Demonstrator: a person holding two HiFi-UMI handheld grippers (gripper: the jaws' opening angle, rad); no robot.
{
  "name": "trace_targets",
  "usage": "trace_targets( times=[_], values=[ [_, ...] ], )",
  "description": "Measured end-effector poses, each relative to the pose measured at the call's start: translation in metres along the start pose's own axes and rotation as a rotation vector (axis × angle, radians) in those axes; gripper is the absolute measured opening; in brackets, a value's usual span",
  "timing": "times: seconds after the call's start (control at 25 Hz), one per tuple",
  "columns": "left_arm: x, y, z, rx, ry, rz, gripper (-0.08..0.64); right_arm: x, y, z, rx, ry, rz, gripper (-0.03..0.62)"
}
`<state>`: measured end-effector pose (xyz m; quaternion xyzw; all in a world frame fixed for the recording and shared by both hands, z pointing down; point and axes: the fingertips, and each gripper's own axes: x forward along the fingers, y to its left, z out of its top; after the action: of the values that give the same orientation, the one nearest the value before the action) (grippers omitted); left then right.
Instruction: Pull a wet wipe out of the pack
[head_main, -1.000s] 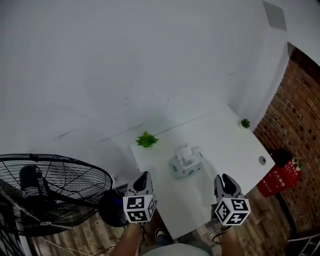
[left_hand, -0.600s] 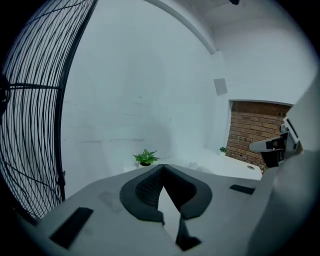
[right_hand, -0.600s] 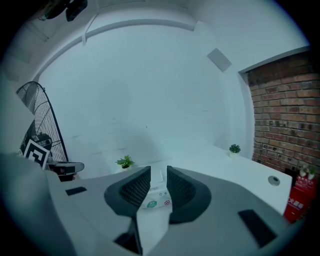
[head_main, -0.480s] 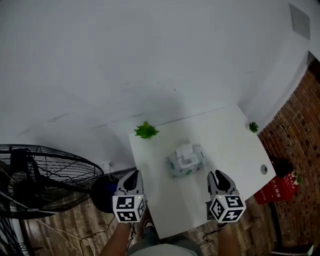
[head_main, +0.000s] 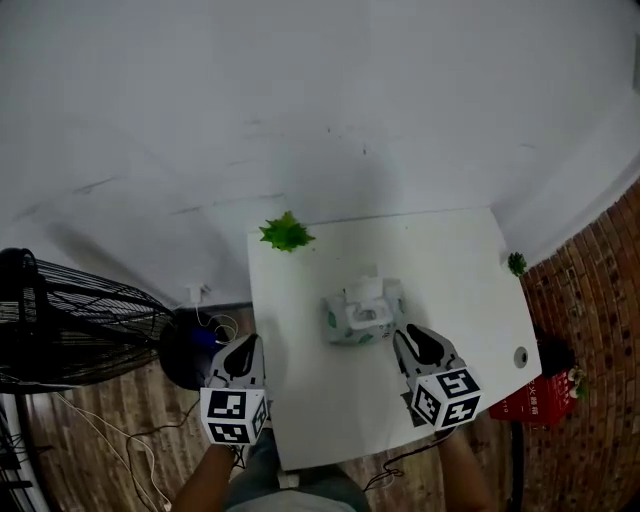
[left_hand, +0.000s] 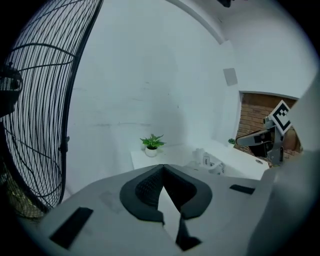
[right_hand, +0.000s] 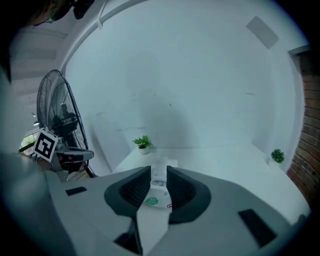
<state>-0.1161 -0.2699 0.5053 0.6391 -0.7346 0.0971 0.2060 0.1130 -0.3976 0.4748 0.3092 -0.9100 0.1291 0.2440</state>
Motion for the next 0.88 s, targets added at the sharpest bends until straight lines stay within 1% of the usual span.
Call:
trace_targets(
  times=[0.16,0.32,0.44,0.64,0.88],
  values=[
    [0.001,0.0,-0.013,-0.025,0.022,0.018,0.0,0.021,0.001,-0.006,-0.1,0.081,0.1,0.1],
    [0.0,0.001,-0.026,-0.045,0.046,0.039,0.0,0.039,0.005,-0.01,-0.25,0.159,0.198,0.098],
    [0.002,0.002,-0.034,-0.057,0.061,0.054,0.0,0.051,0.005,-0.01,-0.351,0.197,0.258,0.095],
    [0.005,0.006,-0.042,-0.075,0.076,0.081,0.0,0.069,0.003,-0.015,-0.477,0.259,0.353,0.09],
    [0.003,0.012,-0.05,-0.075,0.095,0.113,0.0,0.088,0.007,-0.024,-0.604,0.333,0.484,0.092]
  ],
)
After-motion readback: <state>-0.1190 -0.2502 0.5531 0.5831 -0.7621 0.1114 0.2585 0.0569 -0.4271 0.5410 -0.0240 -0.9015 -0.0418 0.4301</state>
